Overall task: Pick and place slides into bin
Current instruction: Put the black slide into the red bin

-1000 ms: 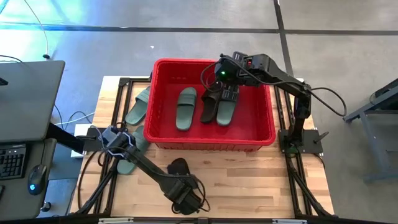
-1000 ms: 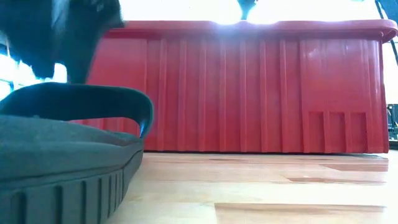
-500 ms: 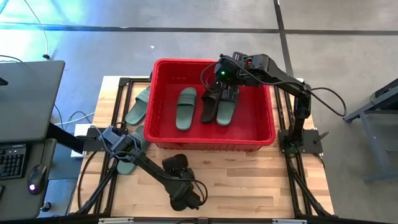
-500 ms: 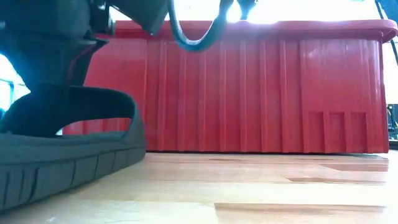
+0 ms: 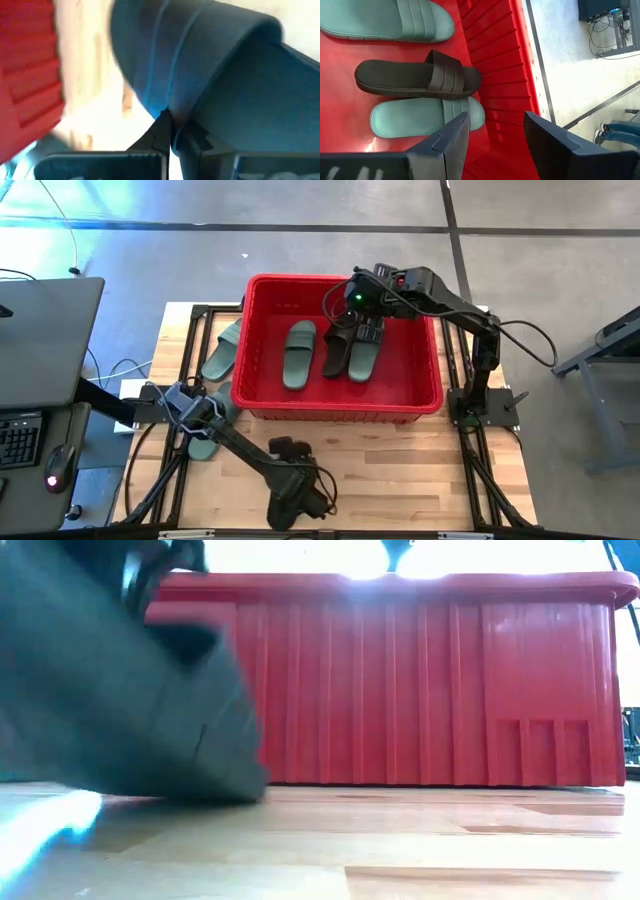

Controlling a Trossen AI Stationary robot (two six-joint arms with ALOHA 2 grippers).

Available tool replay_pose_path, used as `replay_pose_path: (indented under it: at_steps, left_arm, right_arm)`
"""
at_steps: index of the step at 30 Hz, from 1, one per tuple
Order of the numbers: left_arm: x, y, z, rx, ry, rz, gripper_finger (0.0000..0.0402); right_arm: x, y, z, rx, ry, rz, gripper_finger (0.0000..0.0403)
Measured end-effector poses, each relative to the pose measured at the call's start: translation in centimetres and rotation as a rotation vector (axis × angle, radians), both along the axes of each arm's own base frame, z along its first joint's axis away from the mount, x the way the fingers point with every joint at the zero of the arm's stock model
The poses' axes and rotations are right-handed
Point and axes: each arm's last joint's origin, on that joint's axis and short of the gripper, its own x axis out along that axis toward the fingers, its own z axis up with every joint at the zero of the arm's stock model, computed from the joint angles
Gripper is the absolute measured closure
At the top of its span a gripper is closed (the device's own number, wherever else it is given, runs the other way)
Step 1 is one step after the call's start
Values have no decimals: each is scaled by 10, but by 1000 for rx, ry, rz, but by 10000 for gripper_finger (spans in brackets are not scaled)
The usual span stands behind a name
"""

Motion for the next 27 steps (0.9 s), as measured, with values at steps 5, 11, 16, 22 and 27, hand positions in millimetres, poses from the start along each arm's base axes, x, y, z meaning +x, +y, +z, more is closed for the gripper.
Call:
replay_pose_path:
  at_steps: [5,11,16,22,27]
  left_arm:
    - [6,-15,39,-127,-112,-99,398]
    - [-9,-37,83,-289,-260,-200,399]
    - [-38,-41,117,-247,-306,-141,400]
    - [-59,-27,158,-88,-536,-106,400]
    - [-72,-2,192,104,-707,-143,401]
  right_arm:
    - [0,0,0,0,0,0,222]
    - [1,1,-1,33,8,50,222]
    - [2,6,-2,185,-15,181,222]
    - [-9,19,10,422,-130,311,233]
    - [-27,37,28,649,-251,360,250]
